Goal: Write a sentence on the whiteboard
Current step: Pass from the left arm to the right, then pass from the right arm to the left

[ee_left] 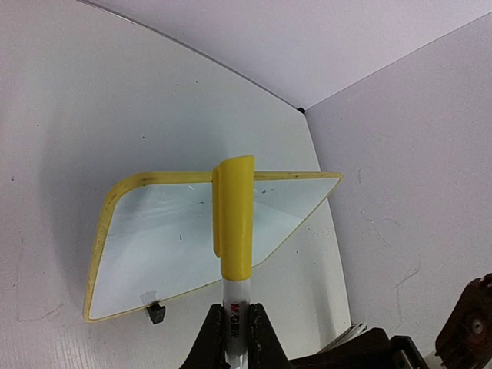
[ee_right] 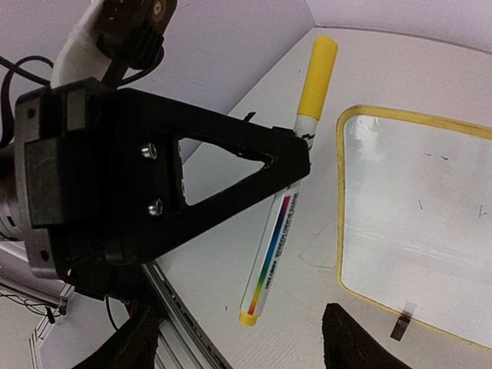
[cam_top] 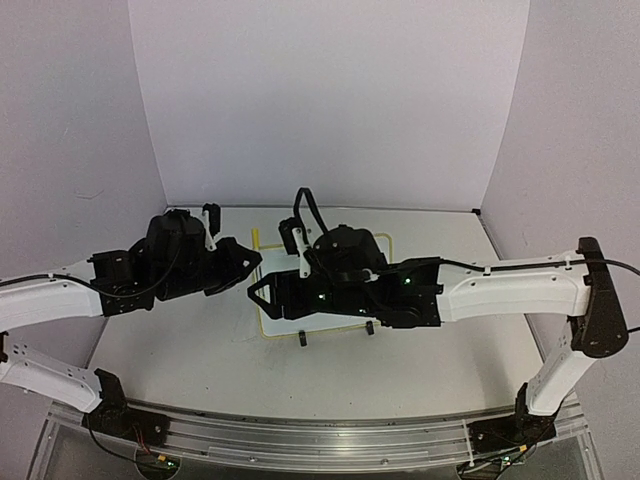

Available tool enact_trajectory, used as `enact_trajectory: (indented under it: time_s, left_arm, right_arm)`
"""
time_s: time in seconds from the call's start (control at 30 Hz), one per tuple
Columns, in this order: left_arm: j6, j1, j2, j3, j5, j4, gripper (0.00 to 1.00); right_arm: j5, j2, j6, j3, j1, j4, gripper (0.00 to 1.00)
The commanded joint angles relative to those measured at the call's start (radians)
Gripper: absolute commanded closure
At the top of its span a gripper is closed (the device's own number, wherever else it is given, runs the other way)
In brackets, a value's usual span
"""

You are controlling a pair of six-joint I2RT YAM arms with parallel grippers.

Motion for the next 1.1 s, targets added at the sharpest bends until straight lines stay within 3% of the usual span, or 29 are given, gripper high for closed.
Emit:
enact_trajectory:
  time_s: [0.0,0.2,0.33,0.4,0.47,0.6,0.7,0.83,1.07]
  left_arm:
    - [-0.022,-0.029,0.004,0.024,-0.025,0.057,1.0]
    - [-0.043,-0.045,-0.002,0.011,-0.022,0.044,1.0]
    - [-0.049,-0.047,0.002,0.003,-0.016,0.036,1.0]
    - [-0.032,-0.046,0.001,0.001,-0.007,0.035,0.99]
    - [-0.003,-0.046,-0.004,0.017,-0.001,0.012,0.86]
    - [0.068,-0.045,-0.047,0.056,-0.011,-0.091,0.41]
    - [0.14,-0.041,-0.079,0.112,-0.004,-0.207,0.18]
    - [0.236,-0.018,-0.087,0.19,0.072,-0.323,0.06]
    - [0.344,0.013,-0.047,0.262,0.407,-0.31,0.01]
  right_arm:
    - [0.0,0.053,0.039,0.067,0.004,0.016,0.37]
    - [0.058,0.098,0.041,0.115,0.004,-0.006,0.62]
    - [0.089,0.11,0.028,0.139,0.004,-0.025,0.91]
    - [0.115,0.112,0.024,0.151,0.004,-0.066,0.99]
    - [0.136,0.103,0.013,0.145,0.003,-0.098,1.0]
    - [0.152,0.023,-0.058,0.088,-0.003,-0.115,1.0]
    - [0.095,-0.054,-0.153,0.041,-0.021,-0.15,1.0]
    - [-0.021,-0.154,-0.265,-0.012,-0.054,-0.239,1.0]
    - [-0.262,-0.257,-0.388,-0.033,-0.069,-0.375,1.0]
